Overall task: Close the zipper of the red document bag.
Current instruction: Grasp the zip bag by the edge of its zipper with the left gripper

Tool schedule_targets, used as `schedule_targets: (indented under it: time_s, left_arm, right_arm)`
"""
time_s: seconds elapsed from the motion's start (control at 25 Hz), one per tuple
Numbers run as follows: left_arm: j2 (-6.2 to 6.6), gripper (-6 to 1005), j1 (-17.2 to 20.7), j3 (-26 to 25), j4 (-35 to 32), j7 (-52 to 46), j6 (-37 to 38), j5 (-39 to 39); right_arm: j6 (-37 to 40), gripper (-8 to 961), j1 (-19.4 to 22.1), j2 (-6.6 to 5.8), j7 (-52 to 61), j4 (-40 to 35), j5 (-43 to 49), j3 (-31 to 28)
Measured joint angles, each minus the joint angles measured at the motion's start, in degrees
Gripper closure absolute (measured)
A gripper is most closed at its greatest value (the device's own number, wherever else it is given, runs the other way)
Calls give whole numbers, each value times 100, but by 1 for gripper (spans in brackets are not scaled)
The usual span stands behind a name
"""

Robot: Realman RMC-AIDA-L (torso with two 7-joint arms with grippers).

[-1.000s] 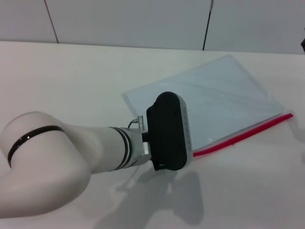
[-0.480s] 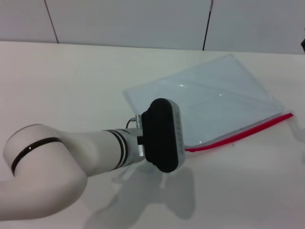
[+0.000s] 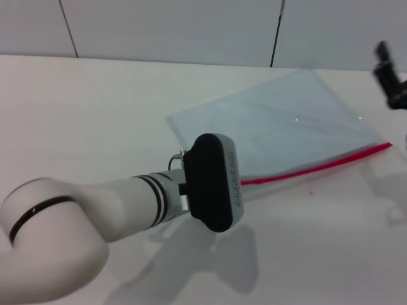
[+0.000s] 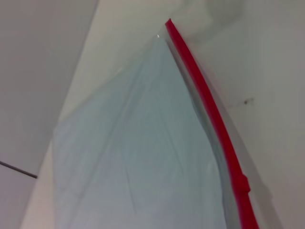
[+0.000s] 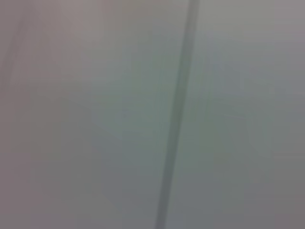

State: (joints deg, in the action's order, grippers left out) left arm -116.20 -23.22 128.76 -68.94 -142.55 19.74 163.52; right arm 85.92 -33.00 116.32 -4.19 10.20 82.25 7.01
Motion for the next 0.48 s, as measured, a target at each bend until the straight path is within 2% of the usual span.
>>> schedule_targets:
  time_s: [0.04, 0.08, 0.28, 0.48]
  left_arm:
    - [-1, 897, 125, 0, 45, 71, -371, 83]
    - [-1, 903, 125, 0, 45, 71, -371, 83]
    - [-4, 930, 435, -55, 124, 492, -1108, 111]
    - [-7, 943, 547, -94, 110, 583, -1283, 111]
  right_arm:
    - [26, 222, -21, -3, -5, -209, 426, 165]
    - [26, 244, -21, -3, -5, -209, 426, 165]
    - [13, 355, -71, -18, -11, -717, 1651, 390]
    - [-34, 353, -136, -18, -17, -1106, 2819, 469]
